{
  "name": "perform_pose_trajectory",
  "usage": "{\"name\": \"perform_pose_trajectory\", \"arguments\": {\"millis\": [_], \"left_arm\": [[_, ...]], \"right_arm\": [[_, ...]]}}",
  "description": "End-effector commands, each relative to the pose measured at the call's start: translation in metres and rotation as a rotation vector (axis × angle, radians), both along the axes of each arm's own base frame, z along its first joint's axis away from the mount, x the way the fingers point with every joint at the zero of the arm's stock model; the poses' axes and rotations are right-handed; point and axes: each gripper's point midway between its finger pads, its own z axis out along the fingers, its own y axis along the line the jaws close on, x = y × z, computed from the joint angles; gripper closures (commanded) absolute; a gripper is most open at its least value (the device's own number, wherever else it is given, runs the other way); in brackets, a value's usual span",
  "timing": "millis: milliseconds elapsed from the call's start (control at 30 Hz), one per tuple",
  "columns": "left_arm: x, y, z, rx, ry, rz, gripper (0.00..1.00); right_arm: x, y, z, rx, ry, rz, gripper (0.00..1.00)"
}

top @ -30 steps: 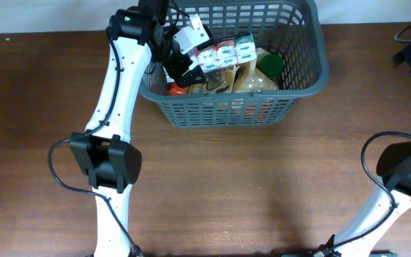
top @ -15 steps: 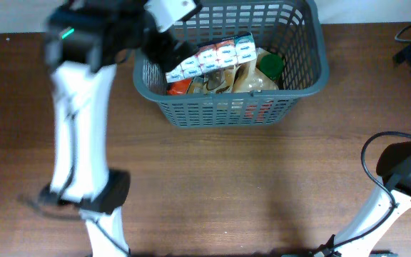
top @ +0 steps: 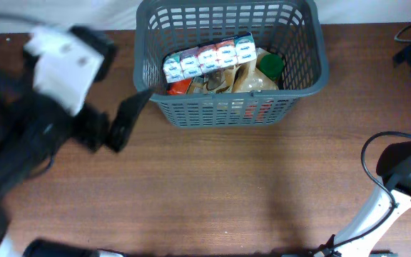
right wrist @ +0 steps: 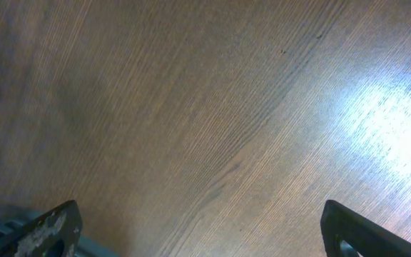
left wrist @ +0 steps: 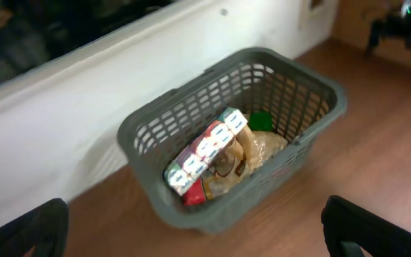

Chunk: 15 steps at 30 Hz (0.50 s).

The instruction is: Pack container

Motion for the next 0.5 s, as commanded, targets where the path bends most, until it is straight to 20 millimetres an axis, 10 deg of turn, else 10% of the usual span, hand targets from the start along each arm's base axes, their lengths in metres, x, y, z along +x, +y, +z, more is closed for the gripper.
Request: {"name": "perform_pose_trajectory", "arguments": {"millis": [0,200,467], "left_arm": [[-0.043,0.029,0.009,-0.086,-0.010,0.151,0.01],[-0.115,0.054,-0.024,-0.106,0.026,0.216,0.01],[-0.174,0.063,-0.131,-0.218,0.246,0.289,0.01]], "right_arm": [[-0.004,-0.003,0.006,-0.020,-0.004,-0.015,0.01],[-0.004,-0.003,0.006,-0.020,-0.004,-0.015,0.01],[-0.004,-0.003,0.006,-0.020,-0.004,-0.015,0.01]]}}
